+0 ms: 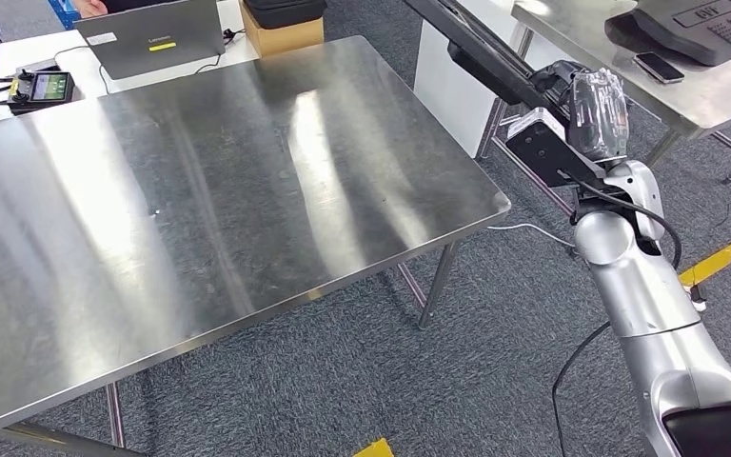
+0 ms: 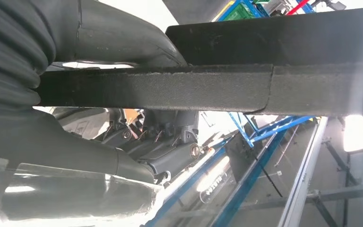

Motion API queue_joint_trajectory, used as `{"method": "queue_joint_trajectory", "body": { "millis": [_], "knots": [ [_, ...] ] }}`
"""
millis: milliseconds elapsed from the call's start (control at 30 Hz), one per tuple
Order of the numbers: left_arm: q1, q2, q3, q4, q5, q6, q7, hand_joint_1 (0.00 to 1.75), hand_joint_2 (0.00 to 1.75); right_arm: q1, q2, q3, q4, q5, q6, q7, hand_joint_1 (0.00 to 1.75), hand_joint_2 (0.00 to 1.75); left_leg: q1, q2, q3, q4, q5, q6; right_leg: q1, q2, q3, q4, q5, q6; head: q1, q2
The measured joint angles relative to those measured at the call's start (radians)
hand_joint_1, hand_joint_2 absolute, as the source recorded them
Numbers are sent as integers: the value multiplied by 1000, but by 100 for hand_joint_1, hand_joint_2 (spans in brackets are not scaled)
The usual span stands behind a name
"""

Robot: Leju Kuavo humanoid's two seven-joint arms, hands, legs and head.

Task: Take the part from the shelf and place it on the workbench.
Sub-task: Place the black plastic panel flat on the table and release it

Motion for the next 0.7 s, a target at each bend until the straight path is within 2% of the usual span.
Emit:
{"method": "queue_joint_trajectory", "body": {
  "millis": [33,100,133,167,200,267,300,333,367,433,500,533,600,633,667,700],
  "knots": [
    [0,0,0,0,-1,-1,0,0,175,-1,-1,0,1,2,-1,0,175,175,3,-1,5,-7,5,3,1,-1,-23,49,-22,-3,1,0],
    [-1,0,0,0,-3,-2,0,0,175,-1,-1,0,4,5,-2,2,175,175,3,-6,6,-8,6,5,-2,-2,-85,187,-74,-8,2,0],
    [-1,0,0,0,-3,-4,0,0,175,2,-2,0,6,7,-2,2,175,175,3,-10,6,-7,6,4,-3,-2,-110,241,-91,-7,2,0],
    [-1,0,0,0,-4,-5,0,0,175,6,-2,0,7,8,-2,3,175,175,4,-15,7,-6,5,3,-6,-2,-118,256,-92,-1,1,0],
    [-1,0,0,0,-4,-7,0,0,175,9,-2,0,8,10,-2,4,175,175,6,-21,8,-5,2,0,-9,-2,-104,230,-78,8,1,0],
    [-1,-1,0,0,-5,-9,1,0,175,11,-3,0,8,11,-2,4,175,175,10,-35,11,2,-7,-12,-18,7,-34,94,-29,27,2,0],
    [-2,-1,0,0,-5,-9,2,0,175,10,-3,0,8,12,-2,4,175,175,10,-41,9,8,-12,-20,-19,14,0,34,-14,30,2,0],
    [-2,-1,0,0,-5,-9,3,0,175,9,-3,0,9,12,-2,4,175,175,9,-46,5,12,-17,-26,-20,19,21,-3,-8,27,2,0],
    [-2,-1,0,0,-5,-9,5,0,175,10,-3,1,9,13,-3,5,175,175,9,-51,1,15,-19,-30,-17,22,29,-15,-12,21,1,0],
    [-1,-2,0,0,-5,-8,8,0,175,10,0,1,12,16,-4,6,175,175,12,-59,-4,17,-24,-38,-16,13,29,-13,-16,5,-1,0],
    [0,-2,0,0,-5,-7,10,0,175,7,4,2,13,18,-4,6,175,175,15,-41,-18,50,-46,-49,-18,3,32,-14,-21,-12,-3,0],
    [-1,-2,0,0,-5,-6,10,0,175,5,6,2,13,19,-4,6,175,175,15,-26,-41,96,-70,-54,-19,-2,34,-14,-23,-19,-5,0],
    [-2,-2,0,0,-5,-4,11,0,175,4,9,3,15,20,-3,6,175,175,16,0,-120,236,-126,-61,-13,-14,37,-14,-27,-29,-8,0],
    [-2,-2,0,0,-5,-3,13,0,175,4,11,5,18,21,-3,6,175,175,16,4,-158,293,-141,-62,-10,-20,38,-14,-29,-31,-8,0],
    [-1,-3,0,1,-5,-3,14,0,175,4,12,6,20,22,-2,6,175,175,16,6,-182,320,-136,-61,-7,-25,39,-14,-30,-33,-8,0],
    [-1,-3,0,1,-5,-2,16,0,175,4,14,7,22,23,-2,6,175,175,16,7,-185,306,-111,-57,-4,-31,42,-14,-32,-35,-8,0]
  ]
}}
